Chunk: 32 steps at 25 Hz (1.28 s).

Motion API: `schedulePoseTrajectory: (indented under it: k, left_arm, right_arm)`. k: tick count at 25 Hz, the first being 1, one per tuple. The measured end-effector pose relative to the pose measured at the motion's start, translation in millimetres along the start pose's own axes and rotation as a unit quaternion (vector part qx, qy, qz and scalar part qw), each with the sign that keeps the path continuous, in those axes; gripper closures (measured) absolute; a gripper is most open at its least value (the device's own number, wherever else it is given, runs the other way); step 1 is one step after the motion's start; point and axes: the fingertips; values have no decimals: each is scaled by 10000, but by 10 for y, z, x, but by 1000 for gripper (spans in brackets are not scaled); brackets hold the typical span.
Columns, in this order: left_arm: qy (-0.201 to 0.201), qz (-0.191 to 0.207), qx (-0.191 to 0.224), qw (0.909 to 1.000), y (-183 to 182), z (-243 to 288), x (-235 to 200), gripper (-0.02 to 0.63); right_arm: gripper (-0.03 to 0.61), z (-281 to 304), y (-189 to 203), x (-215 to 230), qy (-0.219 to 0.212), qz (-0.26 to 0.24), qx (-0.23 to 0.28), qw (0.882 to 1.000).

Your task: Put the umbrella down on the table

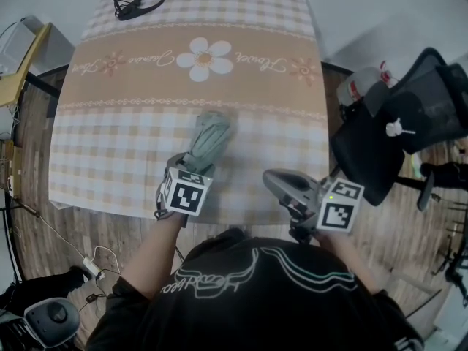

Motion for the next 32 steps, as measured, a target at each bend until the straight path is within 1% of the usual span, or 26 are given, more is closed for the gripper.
schedulePoseTrajectory:
  k: [7,9,12,15,18,20,22,25,27,29,30,32]
  left_arm:
    - [33,-11,20,10000,-10,-4,-4,336]
    - [-35,-77,48,10000,-4,-10,-25,318]
    - [-198,-268,106,9994,14,-58,-65,279]
    - [-233,-523,265,9980,20,-216,-65,279]
    - [-71,-756,473,9960,35,-453,-14,280]
    - [30,-986,707,9926,56,-673,21,281]
    - [59,-1248,1070,9864,67,-948,56,281]
    - [251,-1545,1713,9727,31,-1394,212,282]
    - [402,-1659,2162,9613,-23,-1705,350,284]
    - [628,-1749,2622,9470,-94,-2017,515,288]
    - [784,-1784,2844,9387,-129,-2172,612,309]
    - [1049,-1822,3261,9217,-185,-2476,804,451]
  right_arm:
    - [566,-26,130,-107,-79,-23,-125,9999]
    - [566,-64,166,-130,-91,-26,-131,9999]
    - [566,-152,222,-155,-89,-19,-119,9999]
    - [566,-259,242,-192,-93,-17,-79,9999]
    - [566,-369,239,-244,-121,-57,-15,9999]
    - [566,-423,246,-294,-166,-119,-16,9998]
    - [566,-469,265,-380,-236,-186,-34,9995]
    - [566,-544,308,-549,-359,-294,-67,9989]
    - [566,-585,351,-663,-451,-371,-118,9982]
    - [566,-627,404,-775,-543,-452,-171,9974]
    - [566,-652,435,-831,-587,-495,-186,9969]
    - [566,-708,498,-947,-688,-570,-192,9958]
Point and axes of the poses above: the fingertips, and each gripper's own axes: z forward along the fingers, x to its right, y out of its underside, and after that the axes turned 5 degrees about z, right-handed
